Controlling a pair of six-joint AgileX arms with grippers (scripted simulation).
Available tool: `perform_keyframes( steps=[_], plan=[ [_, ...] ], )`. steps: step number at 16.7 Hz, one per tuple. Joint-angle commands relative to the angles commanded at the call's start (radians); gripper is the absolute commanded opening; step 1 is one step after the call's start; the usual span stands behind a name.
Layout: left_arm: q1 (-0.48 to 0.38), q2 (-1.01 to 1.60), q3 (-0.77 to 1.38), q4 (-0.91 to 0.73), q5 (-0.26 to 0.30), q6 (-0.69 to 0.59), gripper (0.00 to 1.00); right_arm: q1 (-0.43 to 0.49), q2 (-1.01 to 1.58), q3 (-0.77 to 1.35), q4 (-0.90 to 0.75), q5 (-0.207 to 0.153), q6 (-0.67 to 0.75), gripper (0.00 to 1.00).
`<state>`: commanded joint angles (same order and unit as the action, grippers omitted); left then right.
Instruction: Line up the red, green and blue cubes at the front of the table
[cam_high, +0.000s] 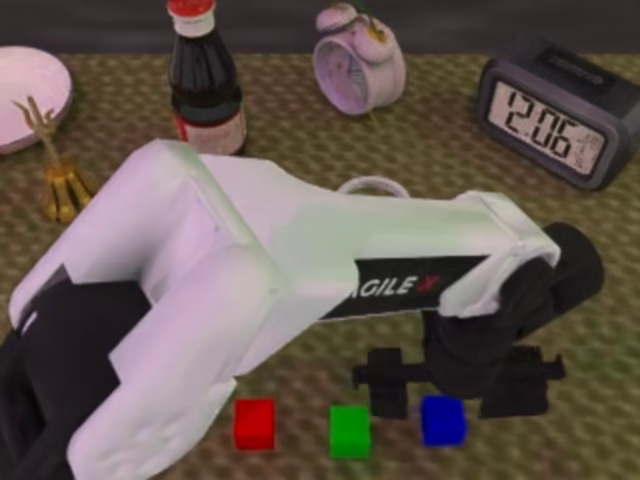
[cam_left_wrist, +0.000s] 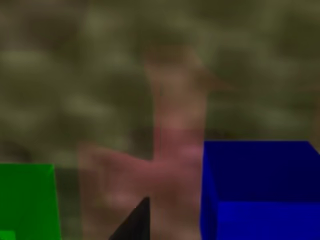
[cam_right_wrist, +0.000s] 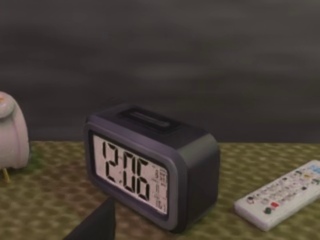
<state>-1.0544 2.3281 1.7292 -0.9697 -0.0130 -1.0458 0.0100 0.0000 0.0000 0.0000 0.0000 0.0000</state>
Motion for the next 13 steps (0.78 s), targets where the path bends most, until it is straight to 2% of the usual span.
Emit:
perform_keyframes(
  steps=[9,13],
  plan=[
    [0.001,-0.001,0.003,-0.004,0.000,0.000,1.00,0.000,0.000,0.000,0.000,0.000,0.000,1.00],
    [0.008,-0.030,0.079,-0.113,-0.001,-0.005,1.00,0.000,0.000,0.000,0.000,0.000,0.000,1.00]
  ],
)
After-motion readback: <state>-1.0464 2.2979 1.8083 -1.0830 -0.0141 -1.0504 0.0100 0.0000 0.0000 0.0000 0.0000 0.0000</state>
